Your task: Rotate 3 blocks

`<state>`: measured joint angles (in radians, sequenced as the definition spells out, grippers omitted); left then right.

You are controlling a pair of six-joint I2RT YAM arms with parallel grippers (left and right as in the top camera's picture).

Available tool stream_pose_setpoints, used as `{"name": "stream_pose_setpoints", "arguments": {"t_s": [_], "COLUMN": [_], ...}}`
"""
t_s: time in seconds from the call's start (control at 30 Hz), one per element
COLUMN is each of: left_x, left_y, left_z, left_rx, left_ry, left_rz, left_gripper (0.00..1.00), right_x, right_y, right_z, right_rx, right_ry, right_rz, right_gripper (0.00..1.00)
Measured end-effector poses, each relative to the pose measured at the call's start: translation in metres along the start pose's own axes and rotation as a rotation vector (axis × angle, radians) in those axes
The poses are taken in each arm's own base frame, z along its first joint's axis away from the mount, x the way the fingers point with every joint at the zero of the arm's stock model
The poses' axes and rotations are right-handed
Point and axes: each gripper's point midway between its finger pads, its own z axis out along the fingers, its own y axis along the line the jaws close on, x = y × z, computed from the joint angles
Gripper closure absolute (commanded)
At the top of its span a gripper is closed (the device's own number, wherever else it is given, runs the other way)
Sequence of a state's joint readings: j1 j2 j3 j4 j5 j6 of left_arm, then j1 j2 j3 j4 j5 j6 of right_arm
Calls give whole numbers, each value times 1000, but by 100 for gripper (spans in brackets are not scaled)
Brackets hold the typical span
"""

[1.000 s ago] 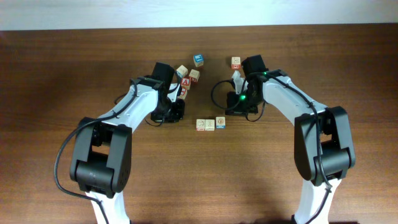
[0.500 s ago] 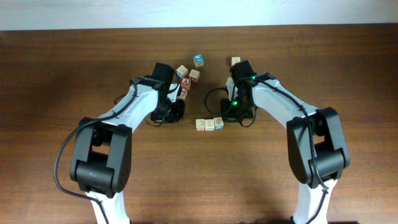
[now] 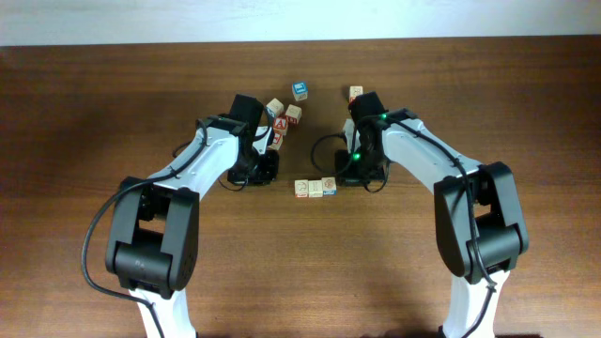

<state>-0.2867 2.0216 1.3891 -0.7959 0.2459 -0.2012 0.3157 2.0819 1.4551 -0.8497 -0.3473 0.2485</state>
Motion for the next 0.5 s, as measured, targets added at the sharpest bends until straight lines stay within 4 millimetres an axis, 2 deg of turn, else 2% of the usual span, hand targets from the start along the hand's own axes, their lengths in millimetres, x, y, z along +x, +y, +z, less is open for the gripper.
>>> {"name": "stream_pose_setpoints", "arguments": {"t_s": [0.1,0.13,0.27,0.5], "left_x": [0,0,0,0], "left_y": [0,0,0,0], "left_z": [0,0,0,0], "left_rx": [0,0,0,0], "left_ry": [0,0,0,0], "left_rz": [0,0,0,0], "left_gripper": [100,100,100,100], "right_x": [-36,-41,-36,-30], "right_y": [5,10,32,30], "right_z": [-6,-7,1,2], "right_rx": [-3,-6,-11,-7], "right_ry": [-138,-162,-159,-136], "right_rz": [-66,-93,-160,-148], "right_gripper": [95,95,95,96]}}
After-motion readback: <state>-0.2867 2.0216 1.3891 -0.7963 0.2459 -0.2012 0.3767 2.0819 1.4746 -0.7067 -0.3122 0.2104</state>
